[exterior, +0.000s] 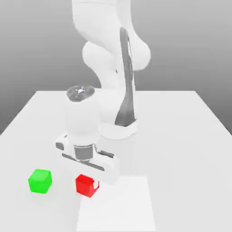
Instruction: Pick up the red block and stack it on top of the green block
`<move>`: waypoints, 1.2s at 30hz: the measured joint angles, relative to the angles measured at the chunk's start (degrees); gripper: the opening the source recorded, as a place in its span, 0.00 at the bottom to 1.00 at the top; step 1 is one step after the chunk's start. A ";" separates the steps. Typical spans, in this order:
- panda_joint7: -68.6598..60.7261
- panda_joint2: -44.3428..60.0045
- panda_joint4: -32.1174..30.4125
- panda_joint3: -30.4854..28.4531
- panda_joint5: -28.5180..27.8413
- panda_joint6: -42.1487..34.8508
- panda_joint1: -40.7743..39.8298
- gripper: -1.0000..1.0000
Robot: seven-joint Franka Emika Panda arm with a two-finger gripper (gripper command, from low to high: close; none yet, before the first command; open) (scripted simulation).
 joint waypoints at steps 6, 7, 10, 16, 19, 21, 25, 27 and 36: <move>-3.40 -8.84 -0.74 -0.89 -1.58 -8.07 -0.54 0.00; -5.70 -9.11 -0.49 -1.58 -1.71 -8.58 -1.20 0.00; -13.10 -9.52 0.34 -2.98 -2.00 -9.80 -3.16 0.00; -28.37 -10.04 2.08 -5.94 -2.43 -12.04 -5.65 0.00; -36.14 -10.26 2.95 -7.26 -2.50 -13.13 -7.05 0.00; -41.30 -10.39 3.54 -8.15 -2.57 -13.86 -7.98 0.00; -51.64 -10.64 4.70 -9.88 -2.67 -15.32 -9.89 0.00; -56.78 -10.73 5.28 -10.73 -2.71 -16.02 -10.85 0.00; -65.51 1.13 6.26 -8.51 4.42 -5.46 -12.21 1.00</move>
